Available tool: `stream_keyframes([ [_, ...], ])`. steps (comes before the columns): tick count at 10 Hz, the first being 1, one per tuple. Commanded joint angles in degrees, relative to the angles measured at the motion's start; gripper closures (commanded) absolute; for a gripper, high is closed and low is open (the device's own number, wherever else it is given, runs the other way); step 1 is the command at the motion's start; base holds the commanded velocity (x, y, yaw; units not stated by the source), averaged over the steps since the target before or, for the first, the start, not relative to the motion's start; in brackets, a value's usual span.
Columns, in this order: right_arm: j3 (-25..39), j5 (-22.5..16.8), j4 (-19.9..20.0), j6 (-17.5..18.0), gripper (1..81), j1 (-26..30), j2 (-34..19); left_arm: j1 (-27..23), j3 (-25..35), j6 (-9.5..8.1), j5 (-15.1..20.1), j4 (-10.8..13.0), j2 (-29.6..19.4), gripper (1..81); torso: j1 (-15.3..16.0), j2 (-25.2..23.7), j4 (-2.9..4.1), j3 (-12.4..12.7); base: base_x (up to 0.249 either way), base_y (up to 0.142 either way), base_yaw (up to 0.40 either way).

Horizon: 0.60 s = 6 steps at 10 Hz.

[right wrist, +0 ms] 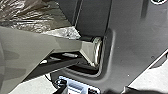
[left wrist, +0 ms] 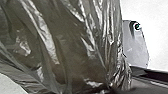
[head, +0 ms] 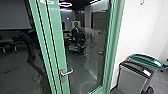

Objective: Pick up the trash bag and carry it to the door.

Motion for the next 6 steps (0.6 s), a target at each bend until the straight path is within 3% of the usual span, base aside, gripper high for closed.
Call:
stream_keyframes([
  [1, 0.4, -3.4, -0.1, -0.1, 1.0, 2.7, 0.0, -3.4, 0.3, 0.37, 3.3, 0.5, 0.2, 81.1, 0.0, 0.0, 0.00, 0.0, 0.162, 0.000, 0.000],
  [6, 0.3, -3.4, 0.0, -0.1, 1.0, 2.7, 0.0, -3.3, 0.3, 0.37, 3.3, 0.5, 0.2, 81.1, 0.0, 0.0, 0.00, 0.0, 0.136, 0.000, 0.000],
])
